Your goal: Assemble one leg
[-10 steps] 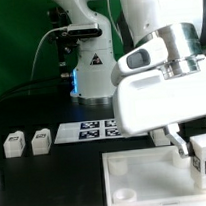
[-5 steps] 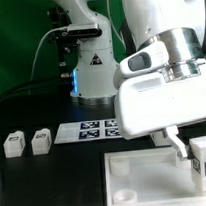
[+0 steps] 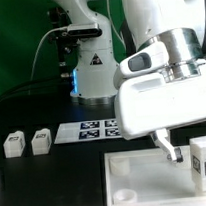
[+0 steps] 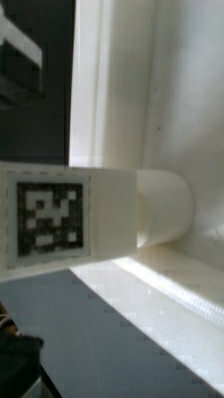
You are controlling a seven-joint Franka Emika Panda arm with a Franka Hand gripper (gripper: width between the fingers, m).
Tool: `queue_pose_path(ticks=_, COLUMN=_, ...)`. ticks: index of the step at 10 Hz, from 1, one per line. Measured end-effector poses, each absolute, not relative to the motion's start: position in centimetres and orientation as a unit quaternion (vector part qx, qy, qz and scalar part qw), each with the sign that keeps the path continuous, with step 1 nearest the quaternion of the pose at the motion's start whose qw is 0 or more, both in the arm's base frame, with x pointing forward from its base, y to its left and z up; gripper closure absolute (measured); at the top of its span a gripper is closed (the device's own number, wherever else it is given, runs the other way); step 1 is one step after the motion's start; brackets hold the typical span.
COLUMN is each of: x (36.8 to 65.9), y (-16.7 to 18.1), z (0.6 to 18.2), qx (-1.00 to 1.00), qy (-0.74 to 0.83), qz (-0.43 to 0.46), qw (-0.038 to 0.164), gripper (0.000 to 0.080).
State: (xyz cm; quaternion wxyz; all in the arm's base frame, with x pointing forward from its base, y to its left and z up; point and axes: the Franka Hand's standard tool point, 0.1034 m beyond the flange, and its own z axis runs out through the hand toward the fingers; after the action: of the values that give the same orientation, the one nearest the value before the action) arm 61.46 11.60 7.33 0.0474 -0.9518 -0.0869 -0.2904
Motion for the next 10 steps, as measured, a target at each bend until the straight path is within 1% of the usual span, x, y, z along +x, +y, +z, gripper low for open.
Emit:
queue_pose_path(ticks=4, x=61.4, y=11.7, z=7.4, qx=-0.953, qy=-0.086, qz=-0.286, qw=0.049, gripper=0.0151)
queue_pose_path(ticks=5, x=61.3, y=12.1, z=7.9, qx=-0.959, qy=-0.087, qz=-0.264, qw=0.054, gripper=0.0151)
queue_pose_path(ticks=6, x=61.4, y=11.8, z=8.4, qx=-0.964, qy=-0.089, qz=-0.246, qw=0.055, gripper=0.0151)
queue_pose_path(ticks=8, x=61.7, y=11.1, z=7.9, qx=-0.966, qy=-0.084, qz=-0.238, qw=0.054, gripper=0.0151)
queue_pose_path(ticks=9, x=61.3, y=11.3, z=7.6, qx=-0.980, qy=-0.090, qz=-0.162, qw=0.069, gripper=0.0151)
queue_pose_path(ticks=10, x=61.3, y=11.2, z=8.0, qx=-0.987, qy=-0.089, qz=-0.105, qw=0.079, gripper=0.0151)
